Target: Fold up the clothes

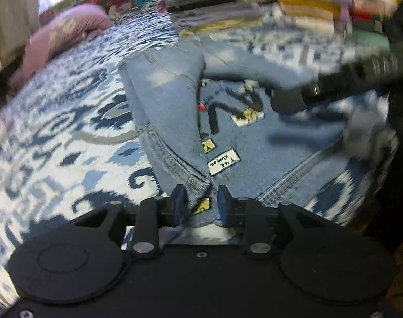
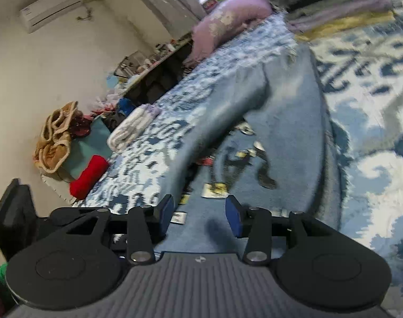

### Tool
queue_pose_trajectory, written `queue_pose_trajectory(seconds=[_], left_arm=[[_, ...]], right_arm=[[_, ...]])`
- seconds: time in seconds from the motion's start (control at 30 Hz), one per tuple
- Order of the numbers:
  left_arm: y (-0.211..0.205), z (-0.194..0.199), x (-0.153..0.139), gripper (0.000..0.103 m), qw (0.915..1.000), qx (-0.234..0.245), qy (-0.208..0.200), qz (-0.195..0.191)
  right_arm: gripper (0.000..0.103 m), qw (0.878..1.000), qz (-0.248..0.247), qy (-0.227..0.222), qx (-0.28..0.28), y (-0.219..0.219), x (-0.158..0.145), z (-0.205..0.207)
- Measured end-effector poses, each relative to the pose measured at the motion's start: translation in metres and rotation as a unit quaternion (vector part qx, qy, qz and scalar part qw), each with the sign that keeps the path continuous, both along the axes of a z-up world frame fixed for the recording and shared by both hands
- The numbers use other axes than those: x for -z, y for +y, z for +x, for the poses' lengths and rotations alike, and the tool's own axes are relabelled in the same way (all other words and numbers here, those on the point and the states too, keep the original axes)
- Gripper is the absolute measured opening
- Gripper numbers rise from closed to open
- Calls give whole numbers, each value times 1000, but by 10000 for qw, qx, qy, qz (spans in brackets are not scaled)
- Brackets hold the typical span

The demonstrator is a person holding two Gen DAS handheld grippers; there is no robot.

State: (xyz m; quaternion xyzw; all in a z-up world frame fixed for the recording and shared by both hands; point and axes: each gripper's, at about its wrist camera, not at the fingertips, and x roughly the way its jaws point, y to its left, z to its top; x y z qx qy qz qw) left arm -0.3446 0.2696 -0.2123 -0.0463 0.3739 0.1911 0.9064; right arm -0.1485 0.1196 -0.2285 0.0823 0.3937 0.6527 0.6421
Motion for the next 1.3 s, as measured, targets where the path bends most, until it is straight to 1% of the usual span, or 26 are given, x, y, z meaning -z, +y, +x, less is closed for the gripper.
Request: queue_pose_trajectory(seconds=[0.07,0.13,0.2,0.23,0.27,0.33,0.43,0.5,0.53,0.57,0.6,0.63,0.73,0.8,0.87,0.93,0.97,1.0,1.07,1.1,1.13,1.2,1.27,1.3], left_arm=[[10,-19,-17,23,9981,-92,-418,-448],[27,-38,-31,23,9933,-521,-799,-659],[48,-49,-37,23,9839,-1076,-1051,-970],[57,-51,-37,22,9788,-1305,-1114,-1121],[60,-47,-35,21,9767,-1427,-1076,-1188],[59,-34,-26,21,9760,-1561,-893,-1226],[54,-16,-9,21,9743,-1448,-752,-1554],[50,-10,0,18,9740,-1368,-682,-1669],[47,-6,4,18,9752,-1323,-623,-1661],[44,-3,7,17,9766,-1274,-568,-1637],[42,-1,9,14,9779,-1231,-512,-1610],[40,1,11,14,9790,-1186,-473,-1589],[39,2,14,14,9804,-1088,-437,-1582],[39,4,19,14,9819,-1028,-357,-1549],[40,4,20,14,9819,-967,-352,-1591],[42,2,20,14,9811,-907,-380,-1668],[44,-1,18,14,9796,-915,-439,-1732],[47,-9,13,14,9763,-993,-632,-1816],[53,-29,1,14,9666,-1197,-1196,-1922],[57,-36,-5,14,9618,-1343,-1402,-1931],[62,-41,-10,14,9588,-1479,-1527,-1886],[69,-41,-18,14,9592,-1597,-1601,-1696],[74,-28,-22,13,9638,-1498,-1514,-1605],[76,-21,-23,11,9659,-1423,-1467,-1587]], right_arm=[[45,9999,53,-94,-25,1,-8,-5],[45,9999,52,-142,-33,6,-14,-11],[45,9999,-61,-124,-2,19,-15,-13],[45,9999,-121,-113,14,26,-16,-14],[45,9997,-203,-80,51,35,-15,-14],[45,9992,-374,-6,130,52,-12,-14],[46,9978,-505,258,335,72,-5,-13],[46,9956,-590,450,564,82,-1,-11],[46,9952,-577,510,605,86,2,-12],[41,9949,-555,563,633,90,3,-12],[14,9945,-600,578,628,94,6,-13],[5,9942,-656,587,617,98,8,-13],[4,9931,-780,366,792,95,1,-15],[4,9920,-928,304,803,93,-1,-14],[4,9894,-1203,153,797,99,6,-13],[4,9883,-1292,181,793,102,10,-12],[5,9883,-1289,215,791,102,11,-12],[5,9883,-1287,212,792,101,10,-11],[6,9894,-1237,158,743,98,8,-11],[6,9902,-1183,188,718,96,8,-10],[6,9906,-1141,265,704,96,9,-8],[7,9909,-1071,491,653,95,12,-2],[7,9907,-1102,523,611,96,12,2],[7,9907,-1114,528,584,97,12,3]])
